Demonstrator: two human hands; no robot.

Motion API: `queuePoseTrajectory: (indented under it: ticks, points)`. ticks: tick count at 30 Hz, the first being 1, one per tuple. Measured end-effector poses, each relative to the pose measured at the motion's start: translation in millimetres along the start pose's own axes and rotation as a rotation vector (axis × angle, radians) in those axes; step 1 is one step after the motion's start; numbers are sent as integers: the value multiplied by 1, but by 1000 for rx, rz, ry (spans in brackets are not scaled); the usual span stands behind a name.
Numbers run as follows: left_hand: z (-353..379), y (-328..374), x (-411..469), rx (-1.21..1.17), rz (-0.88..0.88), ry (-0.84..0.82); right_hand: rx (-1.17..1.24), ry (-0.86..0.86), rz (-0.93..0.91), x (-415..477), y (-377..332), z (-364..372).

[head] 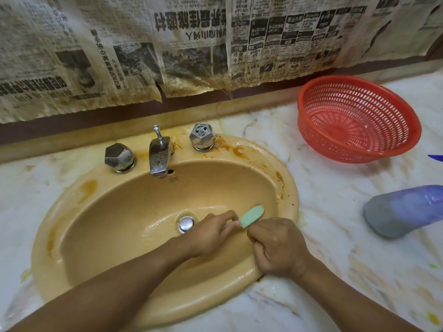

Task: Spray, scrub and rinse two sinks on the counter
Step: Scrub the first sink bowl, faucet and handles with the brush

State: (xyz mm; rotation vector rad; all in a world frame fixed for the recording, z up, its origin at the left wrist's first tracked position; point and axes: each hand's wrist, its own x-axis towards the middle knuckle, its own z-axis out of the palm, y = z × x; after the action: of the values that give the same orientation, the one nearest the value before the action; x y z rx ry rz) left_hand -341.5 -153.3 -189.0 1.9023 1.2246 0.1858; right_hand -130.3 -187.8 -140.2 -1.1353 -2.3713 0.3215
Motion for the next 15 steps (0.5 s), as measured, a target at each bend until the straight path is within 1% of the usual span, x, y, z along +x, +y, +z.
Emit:
queuePoseTrajectory:
  ticks: [2, 3, 4, 6, 7, 9, 11, 13, 15]
  points:
    - [-12, -17, -15, 139, -50, -137, -18, 11, -4, 0, 2, 2]
    - [-22, -31, -18, 199, -106, -168, -21, 14, -2, 0, 2, 3]
    - [-30, -45, -18, 226, -160, -153, -18, 13, 4, -1, 2, 3]
    - [-34, -50, -16, 157, -215, -65, -13, 9, 17, 0, 1, 3]
    - [-29, -41, -13, 101, -198, -51, -13, 7, 18, 0, 1, 2]
    - [-9, -17, -4, -13, -111, -52, -15, -4, 10, 1, 0, 1]
    - [-5, -5, 8, -70, -93, 10, -20, -15, 6, 2, 0, 0]
    - [-16, -6, 13, -9, -145, 34, -24, -25, 12, 2, 0, -1]
    - [-25, -7, 7, 129, -105, -61, -26, -33, 16, 2, 0, 0]
